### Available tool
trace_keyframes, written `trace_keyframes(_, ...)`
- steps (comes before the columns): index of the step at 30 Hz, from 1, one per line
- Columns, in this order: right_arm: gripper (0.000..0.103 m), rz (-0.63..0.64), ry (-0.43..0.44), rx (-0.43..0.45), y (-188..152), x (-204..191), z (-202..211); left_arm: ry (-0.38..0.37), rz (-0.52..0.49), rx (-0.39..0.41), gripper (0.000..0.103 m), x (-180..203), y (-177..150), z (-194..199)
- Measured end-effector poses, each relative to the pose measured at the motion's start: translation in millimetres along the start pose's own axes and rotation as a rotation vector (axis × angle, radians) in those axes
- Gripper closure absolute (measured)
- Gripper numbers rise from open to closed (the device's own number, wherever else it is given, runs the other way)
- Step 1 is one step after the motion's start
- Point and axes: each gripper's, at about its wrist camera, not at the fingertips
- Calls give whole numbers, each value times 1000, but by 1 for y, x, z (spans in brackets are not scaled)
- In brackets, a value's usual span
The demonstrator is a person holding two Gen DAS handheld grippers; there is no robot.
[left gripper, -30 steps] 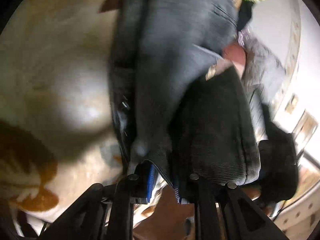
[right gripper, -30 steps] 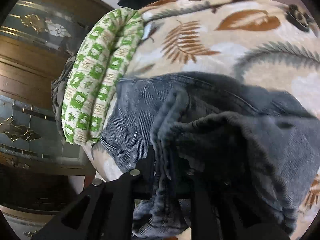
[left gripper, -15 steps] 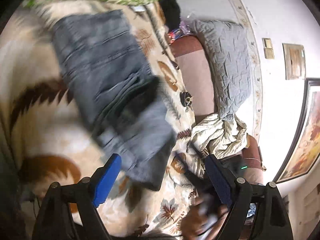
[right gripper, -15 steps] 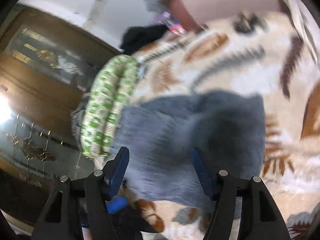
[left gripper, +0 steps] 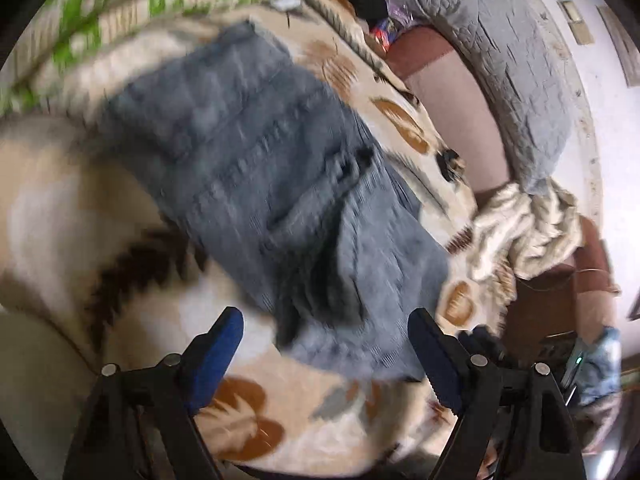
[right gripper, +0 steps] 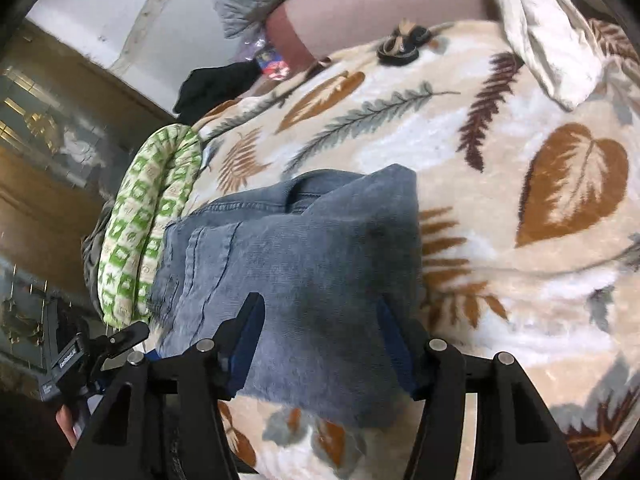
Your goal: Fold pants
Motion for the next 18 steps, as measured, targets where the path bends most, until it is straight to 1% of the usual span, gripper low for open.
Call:
trace_keyframes(1, 43, 36, 52, -27, -9, -13, -4, -18, 13, -30, 17, 0, -2, -7)
trace_keyframes(2, 43, 80, 76, -50, -20, -25, -7, -22, 17, -53, 22, 2, -3, -12)
trace_keyframes(3, 43, 126, 50, -61, -30, -36, -12, -33, 30, -93, 25, 3, -3, -21)
trace_keyframes(4, 43, 171, -3, -64, -39, -45, -19, -35, 41, -114, 33, 6, -3, -26)
trace_keyframes(5, 42, 200, -50, -73, -45, -48, -25, -28, 49, -129, 49, 8, -3, -30)
trace_keyframes(6, 42, 195, -78, -96, -47, -45, -33, -27, 63, -142, 55, 8, -3, -34)
trace_keyframes(7, 42, 147, -88, -106, -43, -34, -39, -44, 85, -152, 60, 8, -3, -36)
trace_keyframes(8, 42, 106, -96, -100, -39, -24, -40, -59, 85, -150, 67, 9, -3, -31)
trace_keyframes(9, 42, 69, -102, -86, -34, -16, -39, -58, 69, -138, 68, 13, -2, -27)
trace_keyframes(11, 42, 31, -61, -57, -19, -10, -32, -51, 26, -91, 72, 22, 0, -16)
trace_keyframes(12, 42, 22, -46, -52, -12, -11, -32, -55, 10, -82, 73, 26, 2, -15)
trace_keyframes(13, 40, 16, -17, -50, 2, -14, -32, -56, -14, -82, 73, 28, 3, -14)
trace_keyframes(14, 36, 23, 19, -54, 17, -21, -35, -51, -20, -82, 73, 30, 4, -17)
trace_keyframes(15, 35, 34, 49, -69, 29, -27, -39, -44, -24, -85, 73, 27, 4, -19)
trace_keyframes(16, 33, 50, 81, -101, 43, -36, -48, -38, -27, -95, 74, 23, 3, -23)
trace_keyframes(18, 33, 87, 113, -179, 72, -53, -76, -31, -22, -112, 74, 14, 2, -32)
Point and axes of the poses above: each gripper's, at about its wrist camera, not at the fingertips, and z roughly against the way its jaws point, x to its right, y to its top, and after that the axes turned 6 degrees about y, right-handed
